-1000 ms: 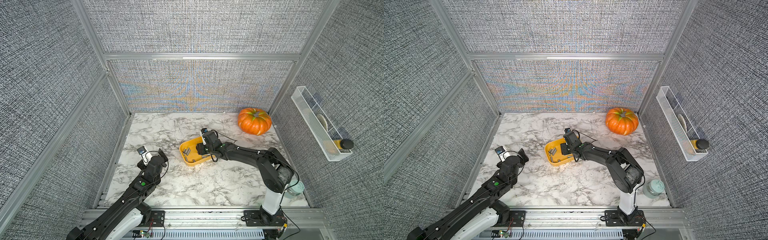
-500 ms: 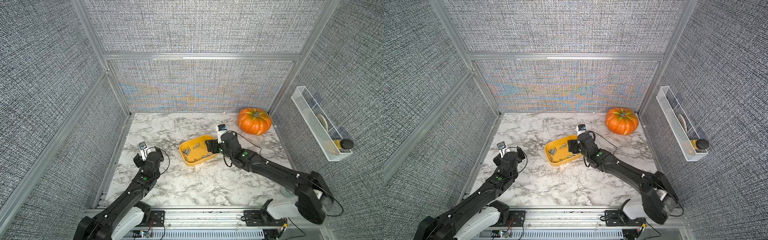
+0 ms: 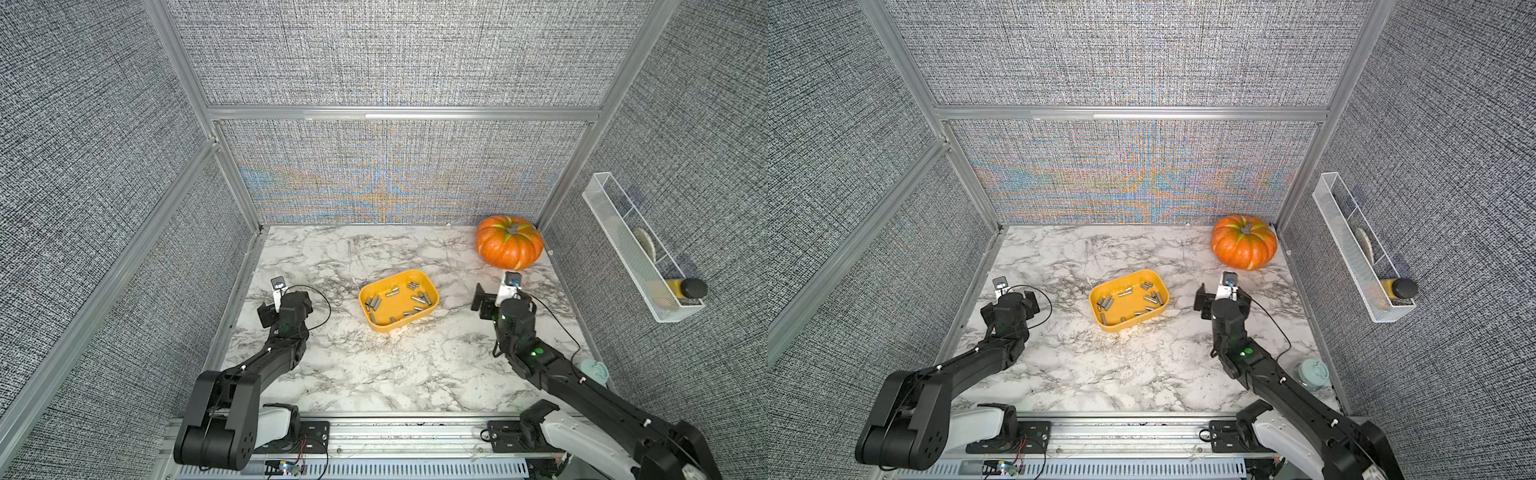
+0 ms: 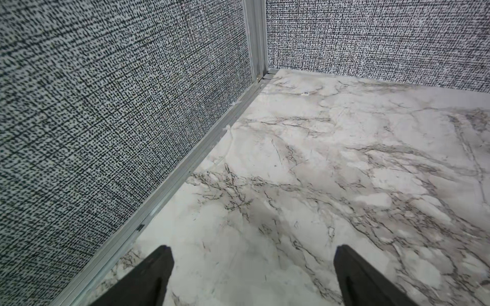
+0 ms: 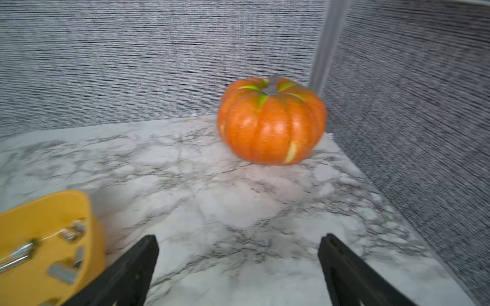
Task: Put the socket on the desktop into the storage box
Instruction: Reset both arms
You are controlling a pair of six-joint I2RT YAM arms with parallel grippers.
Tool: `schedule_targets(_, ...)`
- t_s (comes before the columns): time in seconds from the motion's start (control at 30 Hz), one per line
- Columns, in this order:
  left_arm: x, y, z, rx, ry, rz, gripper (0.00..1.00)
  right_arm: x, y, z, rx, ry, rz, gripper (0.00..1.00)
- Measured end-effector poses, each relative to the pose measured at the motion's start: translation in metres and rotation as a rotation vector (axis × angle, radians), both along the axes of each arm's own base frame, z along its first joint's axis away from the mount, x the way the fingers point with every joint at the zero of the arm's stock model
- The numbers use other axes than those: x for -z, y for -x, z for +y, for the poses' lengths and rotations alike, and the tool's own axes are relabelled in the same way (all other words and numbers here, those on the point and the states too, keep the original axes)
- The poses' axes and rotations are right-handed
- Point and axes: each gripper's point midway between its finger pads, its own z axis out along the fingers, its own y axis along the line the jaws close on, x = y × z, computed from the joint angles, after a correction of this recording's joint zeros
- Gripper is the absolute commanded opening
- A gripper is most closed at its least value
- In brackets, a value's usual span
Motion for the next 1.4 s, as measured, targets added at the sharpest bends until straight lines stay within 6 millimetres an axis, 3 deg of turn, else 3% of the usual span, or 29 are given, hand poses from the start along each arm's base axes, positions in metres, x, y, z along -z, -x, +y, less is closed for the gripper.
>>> schedule_targets(0.17,-0.011,-0.006,0.003,0.027,0.012,-0.096,1.0,0.033,0.007,-0.044,0.09,0.018,-0.004,0.99)
schedule_targets(0.33,-0.019,-0.021,-0.003,0.088,0.021,-0.153,1.0,0.064,0.006,-0.052,0.087,0.014,0.023,0.99)
schedule_targets(0.47,-0.021,-0.03,-0.008,0.156,0.005,-0.18,1.0,0.055,-0.008,-0.047,0.055,0.015,-0.031,0.99)
schedule_targets(0.63,0.001,-0.027,-0.012,0.225,0.011,-0.157,1.0,0.048,-0.026,-0.047,0.019,0.021,-0.078,0.99)
schedule_targets(0.8,-0.009,-0.031,-0.022,0.287,0.005,-0.207,1.0,0.065,-0.04,-0.038,-0.058,0.029,-0.043,0.99)
schedule_targets(0.9,-0.011,-0.033,-0.025,0.304,0.007,-0.213,1.0,0.056,-0.055,-0.029,-0.133,0.032,-0.062,0.99)
schedule_targets(1.4,-0.016,-0.033,-0.027,0.319,0.002,-0.232,1.0,0.058,-0.058,-0.02,-0.201,0.02,-0.051,0.99)
